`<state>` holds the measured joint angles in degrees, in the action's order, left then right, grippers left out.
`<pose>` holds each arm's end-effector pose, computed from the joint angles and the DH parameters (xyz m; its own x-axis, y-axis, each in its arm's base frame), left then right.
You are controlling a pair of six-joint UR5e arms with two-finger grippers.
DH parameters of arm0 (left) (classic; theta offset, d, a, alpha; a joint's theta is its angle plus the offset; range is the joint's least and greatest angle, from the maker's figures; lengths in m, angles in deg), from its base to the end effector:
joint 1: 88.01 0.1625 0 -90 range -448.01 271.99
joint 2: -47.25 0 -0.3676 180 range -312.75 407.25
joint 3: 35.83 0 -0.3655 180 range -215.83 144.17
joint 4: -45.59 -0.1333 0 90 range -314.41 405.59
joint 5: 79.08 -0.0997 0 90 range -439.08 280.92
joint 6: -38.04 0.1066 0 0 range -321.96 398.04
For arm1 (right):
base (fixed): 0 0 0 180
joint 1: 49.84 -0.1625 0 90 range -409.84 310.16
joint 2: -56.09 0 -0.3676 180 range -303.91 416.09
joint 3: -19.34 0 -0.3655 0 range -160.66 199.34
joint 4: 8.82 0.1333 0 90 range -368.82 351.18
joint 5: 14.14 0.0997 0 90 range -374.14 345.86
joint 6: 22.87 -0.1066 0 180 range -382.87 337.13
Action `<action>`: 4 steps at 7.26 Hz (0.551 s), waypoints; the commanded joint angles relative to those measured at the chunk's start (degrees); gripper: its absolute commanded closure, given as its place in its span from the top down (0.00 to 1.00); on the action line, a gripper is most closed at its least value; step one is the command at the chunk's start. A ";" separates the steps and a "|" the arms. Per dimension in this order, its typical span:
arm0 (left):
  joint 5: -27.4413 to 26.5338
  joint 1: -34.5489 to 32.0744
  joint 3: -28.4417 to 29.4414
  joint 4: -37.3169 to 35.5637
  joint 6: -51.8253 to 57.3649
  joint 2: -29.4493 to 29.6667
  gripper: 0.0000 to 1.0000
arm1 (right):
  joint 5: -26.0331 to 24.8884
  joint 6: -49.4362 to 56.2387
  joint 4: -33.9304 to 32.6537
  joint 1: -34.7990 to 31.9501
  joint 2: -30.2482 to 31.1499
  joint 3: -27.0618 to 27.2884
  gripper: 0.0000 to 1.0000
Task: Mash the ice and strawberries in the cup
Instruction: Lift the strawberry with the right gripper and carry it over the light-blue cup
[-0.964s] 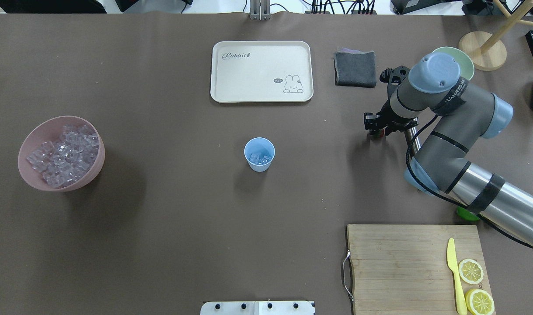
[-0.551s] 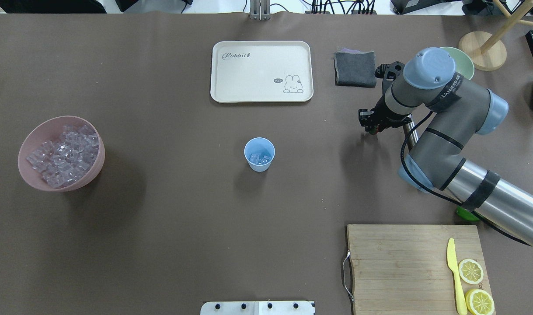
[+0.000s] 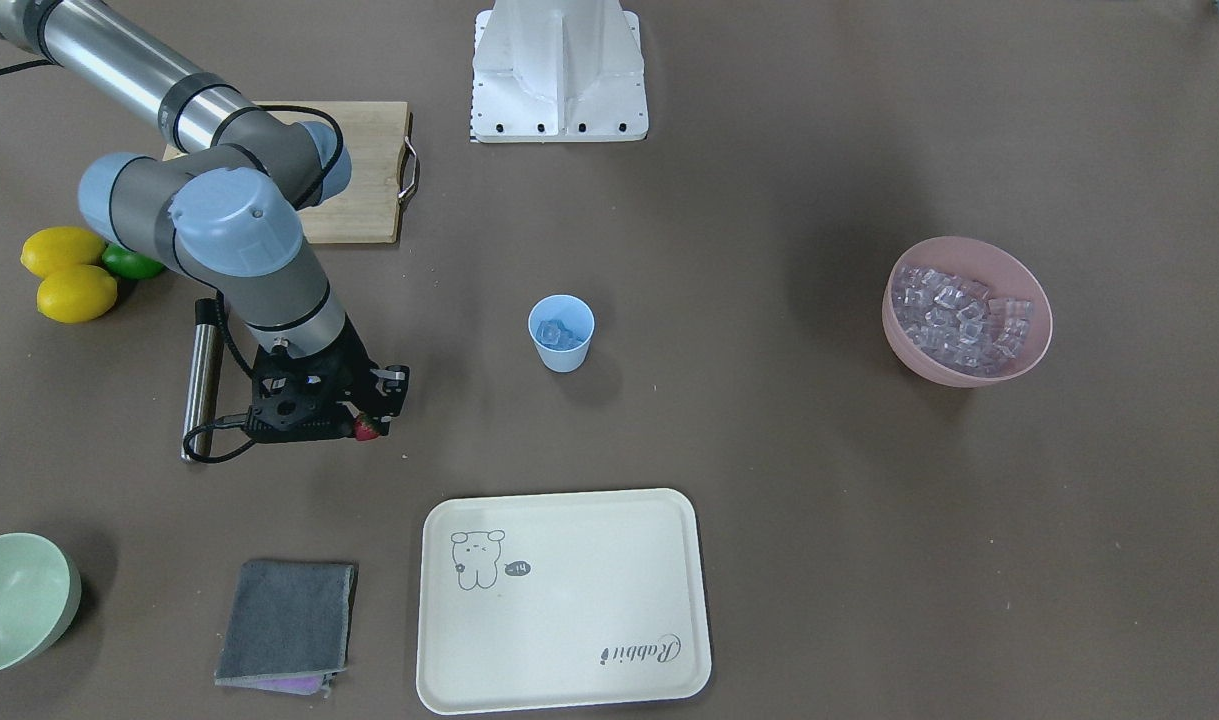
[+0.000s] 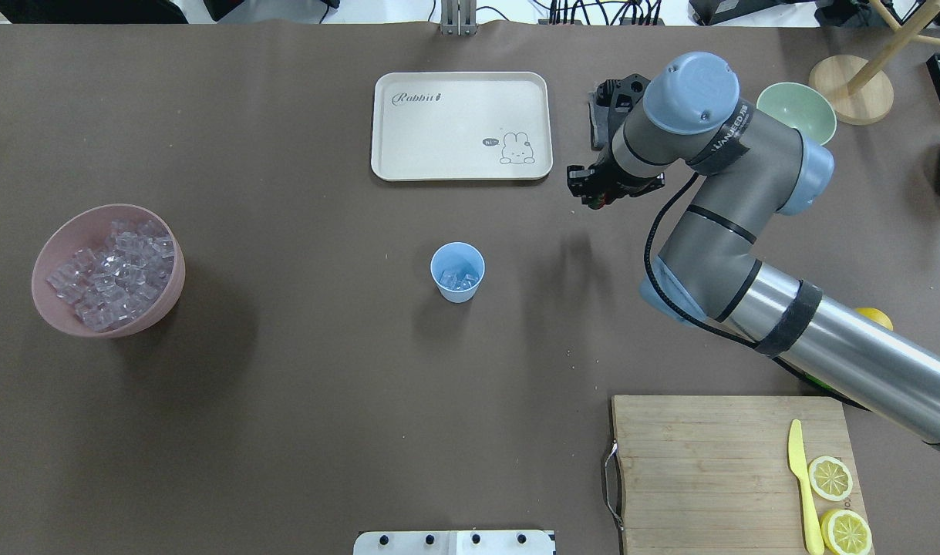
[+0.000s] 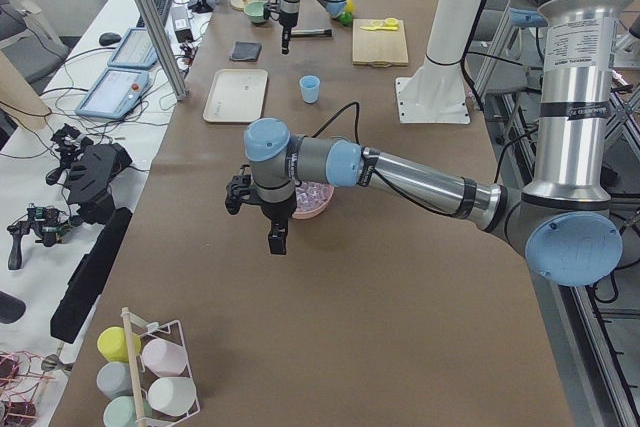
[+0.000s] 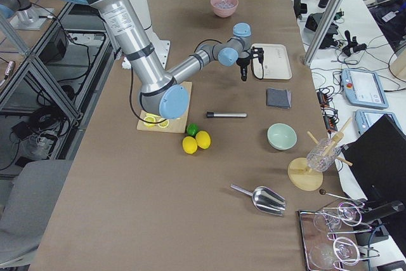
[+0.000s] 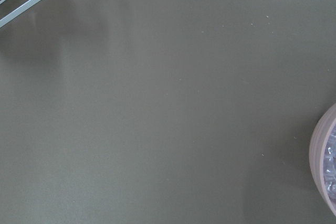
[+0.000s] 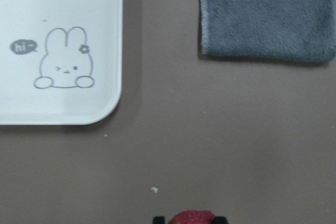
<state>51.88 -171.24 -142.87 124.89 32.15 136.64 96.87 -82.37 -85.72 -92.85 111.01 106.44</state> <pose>-0.0095 -0.4582 0.4968 0.7503 0.0518 -0.6591 -0.0405 0.9987 0.0324 -0.4188 -0.5207 0.2678 0.6720 -0.0211 0.7403 -0.1270 0.9815 0.1433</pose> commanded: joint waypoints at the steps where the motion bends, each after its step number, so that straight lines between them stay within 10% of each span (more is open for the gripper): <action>1: 0.00 0.00 -0.10 0.07 0.00 0.00 0.98 | -0.53 -2.70 -15.38 3.18 -7.86 5.24 0.00; 4: -0.09 0.00 -0.02 1.30 -0.09 -0.09 0.98 | -7.10 -10.18 -18.73 11.69 -10.62 9.06 0.00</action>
<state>51.82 -171.24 -142.92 125.90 32.08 136.58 92.73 -90.10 -103.58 -84.76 101.59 114.98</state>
